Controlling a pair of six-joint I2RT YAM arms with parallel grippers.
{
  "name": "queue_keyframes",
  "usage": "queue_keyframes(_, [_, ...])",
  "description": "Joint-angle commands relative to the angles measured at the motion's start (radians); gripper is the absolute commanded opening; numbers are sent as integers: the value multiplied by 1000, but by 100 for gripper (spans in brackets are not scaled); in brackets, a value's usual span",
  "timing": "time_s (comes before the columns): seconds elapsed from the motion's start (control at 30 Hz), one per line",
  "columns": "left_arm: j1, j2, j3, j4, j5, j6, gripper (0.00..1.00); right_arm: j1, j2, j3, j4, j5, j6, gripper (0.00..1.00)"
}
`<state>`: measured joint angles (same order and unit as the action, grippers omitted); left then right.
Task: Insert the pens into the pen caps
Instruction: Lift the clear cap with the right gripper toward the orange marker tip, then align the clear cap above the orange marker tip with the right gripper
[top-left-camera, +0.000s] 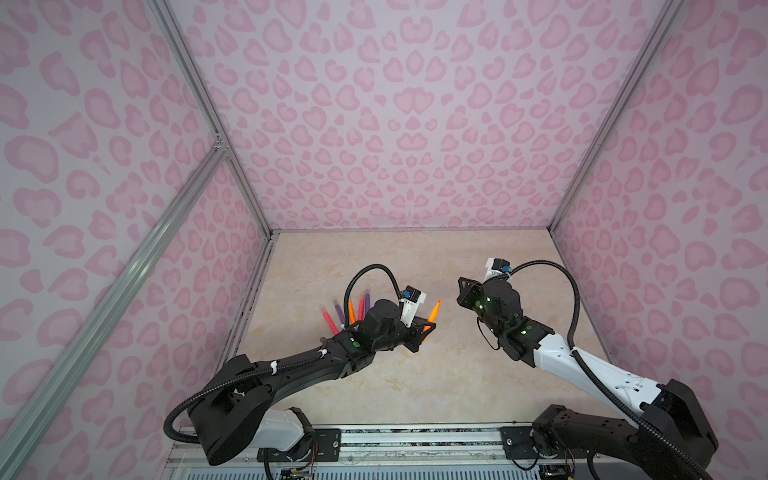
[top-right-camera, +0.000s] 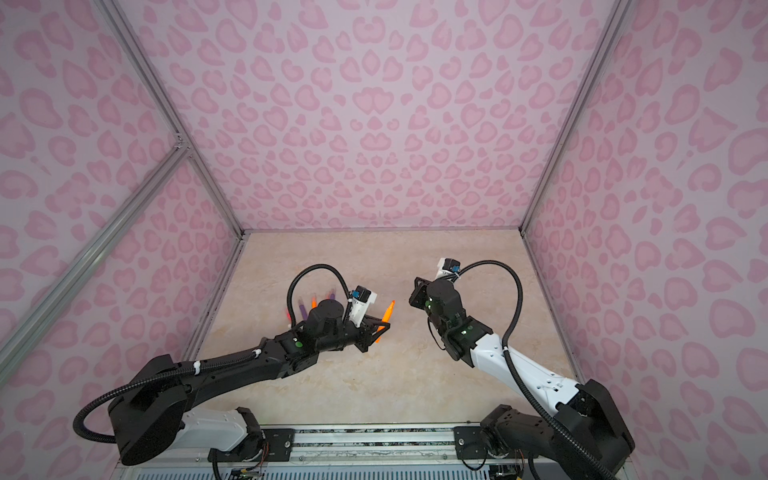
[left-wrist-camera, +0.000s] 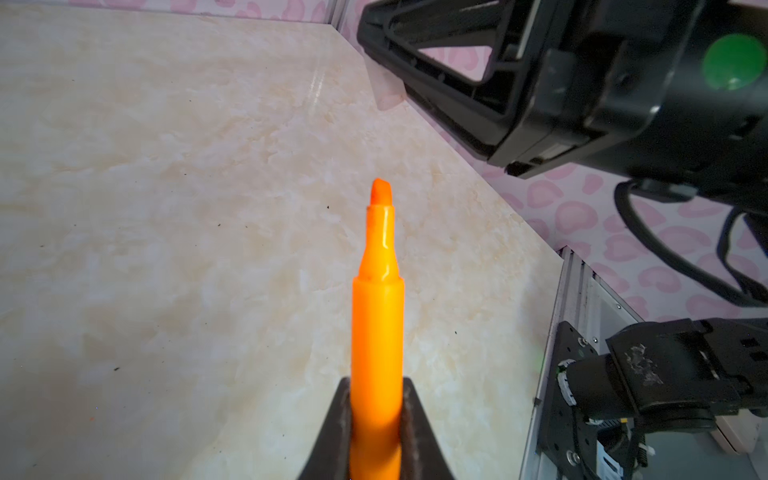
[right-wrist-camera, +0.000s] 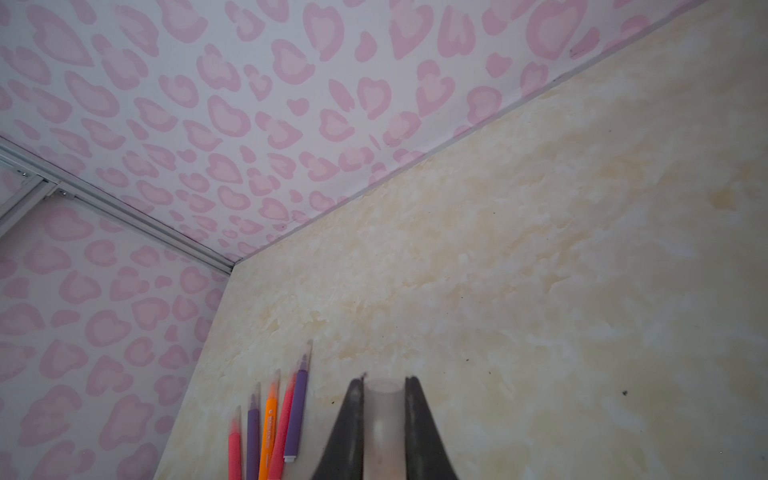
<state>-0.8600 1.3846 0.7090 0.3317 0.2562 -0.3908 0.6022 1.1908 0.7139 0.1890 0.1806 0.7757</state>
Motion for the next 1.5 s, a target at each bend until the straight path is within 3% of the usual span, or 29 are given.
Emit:
queue_keyframes(0.0, [-9,24,24,44,57,-2,3,-1,-2,-9,38,-41,0,3])
queue_keyframes(0.13, [-28,37,44,22,53,7,3,18,3,-25,90,-88,14,3])
queue_keyframes(0.43, [-36,30,53,-15,-15,15,3,108,4,-2,66,-15,30,3])
queue_keyframes(1.47, [-36,-21,35,-51,-137,18,3,169,31,13,78,14,34,3])
